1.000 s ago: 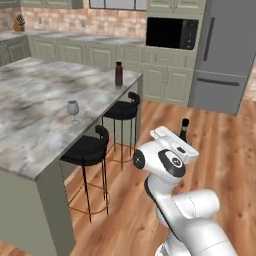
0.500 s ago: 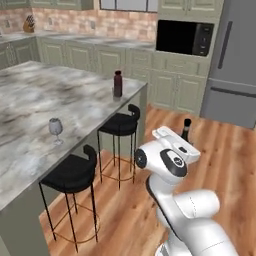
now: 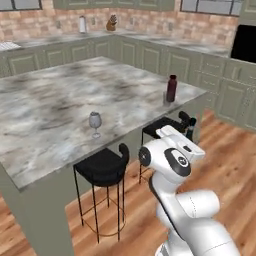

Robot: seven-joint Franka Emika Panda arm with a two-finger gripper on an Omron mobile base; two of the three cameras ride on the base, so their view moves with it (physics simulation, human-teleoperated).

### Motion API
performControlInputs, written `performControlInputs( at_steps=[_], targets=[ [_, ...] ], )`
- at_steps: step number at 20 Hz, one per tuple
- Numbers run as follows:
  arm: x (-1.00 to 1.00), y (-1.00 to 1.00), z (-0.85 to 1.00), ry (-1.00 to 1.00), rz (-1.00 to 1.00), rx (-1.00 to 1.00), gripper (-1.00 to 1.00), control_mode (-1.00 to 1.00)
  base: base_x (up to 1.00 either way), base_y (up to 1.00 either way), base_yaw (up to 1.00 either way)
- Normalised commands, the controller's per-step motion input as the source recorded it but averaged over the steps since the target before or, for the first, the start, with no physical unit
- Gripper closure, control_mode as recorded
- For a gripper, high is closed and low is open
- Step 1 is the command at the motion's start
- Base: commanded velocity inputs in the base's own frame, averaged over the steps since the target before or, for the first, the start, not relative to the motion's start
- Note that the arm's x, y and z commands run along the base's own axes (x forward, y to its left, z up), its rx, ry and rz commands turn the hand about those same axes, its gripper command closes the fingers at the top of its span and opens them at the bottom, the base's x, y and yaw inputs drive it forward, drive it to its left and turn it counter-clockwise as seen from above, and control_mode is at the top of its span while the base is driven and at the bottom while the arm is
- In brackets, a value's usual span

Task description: There is a wine glass and glass cup on the dining counter. Place the wine bottle next to the wine glass and the juice bottle next to the glass cup.

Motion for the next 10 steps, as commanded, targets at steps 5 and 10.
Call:
performControlInputs(
  at_steps=[5,10],
  targets=[
    [0.0,0.0,0.0,0.0,0.0,0.0,1.0,1.0,0.48,-0.15,0.66],
    [0.0,0.0,0.0,0.0,0.0,0.0,1.0,1.0,0.5,-0.4,0.34]
  ],
)
